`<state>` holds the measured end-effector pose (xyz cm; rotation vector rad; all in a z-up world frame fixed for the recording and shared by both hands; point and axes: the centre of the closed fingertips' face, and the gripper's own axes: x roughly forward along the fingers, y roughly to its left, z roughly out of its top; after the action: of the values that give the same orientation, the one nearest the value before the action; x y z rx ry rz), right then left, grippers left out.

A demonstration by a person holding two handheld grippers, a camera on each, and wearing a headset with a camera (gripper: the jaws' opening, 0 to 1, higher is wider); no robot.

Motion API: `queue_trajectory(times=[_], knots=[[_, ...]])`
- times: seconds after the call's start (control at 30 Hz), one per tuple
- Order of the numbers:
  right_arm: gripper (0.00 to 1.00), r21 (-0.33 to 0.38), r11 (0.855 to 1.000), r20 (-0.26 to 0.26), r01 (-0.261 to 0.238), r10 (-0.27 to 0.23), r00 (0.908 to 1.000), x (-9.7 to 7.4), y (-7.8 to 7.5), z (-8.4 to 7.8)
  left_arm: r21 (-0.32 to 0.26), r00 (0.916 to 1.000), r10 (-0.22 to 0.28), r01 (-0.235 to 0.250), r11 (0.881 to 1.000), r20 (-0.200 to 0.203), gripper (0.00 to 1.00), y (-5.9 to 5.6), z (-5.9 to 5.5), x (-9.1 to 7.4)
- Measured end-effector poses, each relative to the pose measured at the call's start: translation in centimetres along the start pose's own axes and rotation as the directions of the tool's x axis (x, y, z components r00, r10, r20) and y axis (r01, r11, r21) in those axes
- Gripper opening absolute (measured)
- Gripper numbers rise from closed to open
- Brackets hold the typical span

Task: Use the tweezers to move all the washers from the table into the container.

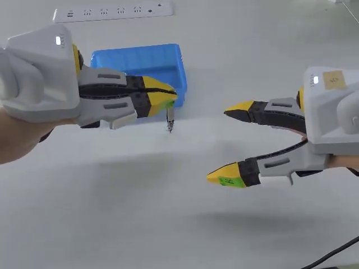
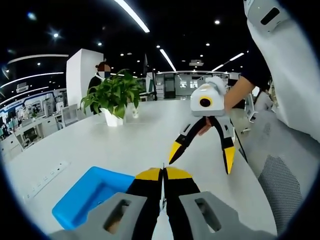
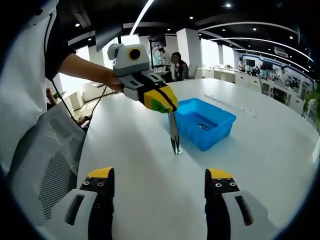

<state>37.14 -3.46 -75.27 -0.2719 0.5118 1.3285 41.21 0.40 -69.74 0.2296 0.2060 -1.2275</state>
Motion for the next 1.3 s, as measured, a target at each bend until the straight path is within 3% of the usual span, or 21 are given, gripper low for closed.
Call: queue_trajectory(times=[0.27,0.53,0.83,0.93,1.07,1.13,1.3], knots=[[0.72,-0.031,0.999,-0.004,-0.030,0.029,0.9996,1.8,-1.1,1.2,-0.022,0.9998,-0.016,0.016,1.000,-0.009,0.04,-0.1,-0.1,-0.5],[0.63,-0.089,0.993,-0.009,-0.078,0.077,0.9970,5.2,-1.7,2.7,-0.017,0.9998,-0.010,0.010,1.000,-0.017,0.04,-0.2,0.1,-0.4],[0.35,-0.117,0.983,-0.029,-0.139,0.136,0.9903,7.4,-1.8,3.3,-0.023,0.9999,-0.003,0.003,1.000,-0.014,0.04,-0.1,0.1,-0.4],[0.27,-0.150,0.976,-0.065,-0.161,0.153,0.9862,8.0,-1.9,2.8,-0.028,0.9999,-0.001,0.001,1.000,-0.014,0.04,-0.1,0.1,-0.5],[0.19,-0.173,0.966,-0.084,-0.190,0.177,0.9806,8.2,-1.6,2.8,-0.030,0.9999,-0.003,0.003,1.000,-0.012,0.04,-0.2,0.1,-0.5],[0.14,-0.200,0.963,-0.091,-0.178,0.163,0.9825,8.3,-2.1,2.8,-0.033,0.9999,-0.004,0.003,0.999,-0.011,0.04,-0.2,0.1,-0.5],[0.11,-0.224,0.956,-0.104,-0.188,0.169,0.9802,8.3,-2.2,2.8,-0.043,1.0000,0.005,-0.006,0.999,-0.005,0.04,0.2,0.1,-0.5]])
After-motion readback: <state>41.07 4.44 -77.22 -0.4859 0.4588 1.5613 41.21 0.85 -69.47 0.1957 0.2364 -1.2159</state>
